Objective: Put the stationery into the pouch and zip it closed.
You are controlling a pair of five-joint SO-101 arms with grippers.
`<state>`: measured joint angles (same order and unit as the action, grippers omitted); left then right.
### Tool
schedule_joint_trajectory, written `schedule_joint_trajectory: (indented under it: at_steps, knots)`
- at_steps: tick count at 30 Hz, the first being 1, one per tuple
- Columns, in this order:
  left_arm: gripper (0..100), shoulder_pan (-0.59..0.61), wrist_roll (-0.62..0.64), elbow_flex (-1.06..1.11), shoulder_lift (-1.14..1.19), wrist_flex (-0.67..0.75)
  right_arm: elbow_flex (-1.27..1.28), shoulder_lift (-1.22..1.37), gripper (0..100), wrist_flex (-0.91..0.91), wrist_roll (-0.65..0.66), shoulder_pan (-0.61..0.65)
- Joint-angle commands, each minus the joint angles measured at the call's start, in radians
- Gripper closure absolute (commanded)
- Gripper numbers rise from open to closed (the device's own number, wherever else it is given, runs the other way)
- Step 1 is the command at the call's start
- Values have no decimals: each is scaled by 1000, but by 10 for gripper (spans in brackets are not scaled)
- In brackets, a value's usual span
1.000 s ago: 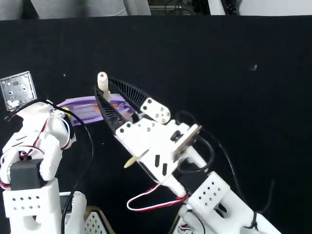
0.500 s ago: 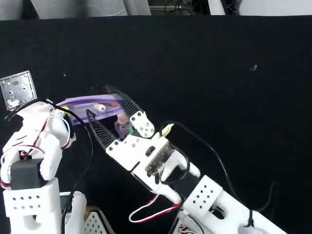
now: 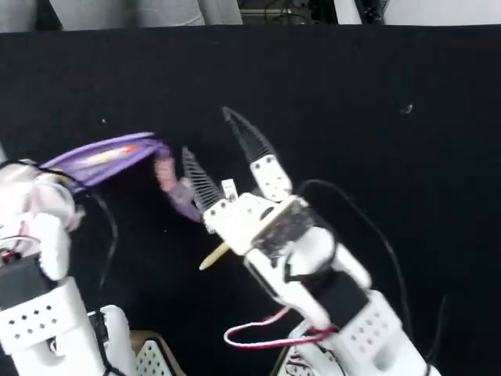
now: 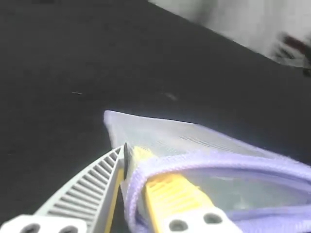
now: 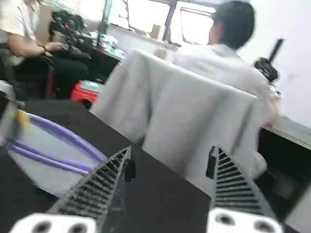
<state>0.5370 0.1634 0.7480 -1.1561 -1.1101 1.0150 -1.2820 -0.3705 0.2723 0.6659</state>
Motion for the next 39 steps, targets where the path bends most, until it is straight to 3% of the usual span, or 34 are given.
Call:
schedule_joint_trajectory:
  at_steps: [1,6,14,23,39]
  knots:
    - [971,136,15,35,-9,75,-183,-35,785,-206,8,-81]
    - [971,205,12,125,-9,175,-295,-35,797,-502,31,-123]
    - [971,278,14,110,-8,192,-139,-33,797,-729,391,-68]
    - [971,326,15,85,0,192,88,-1,797,-813,640,87]
    - [971,389,49,96,2,233,-71,743,797,-684,747,252]
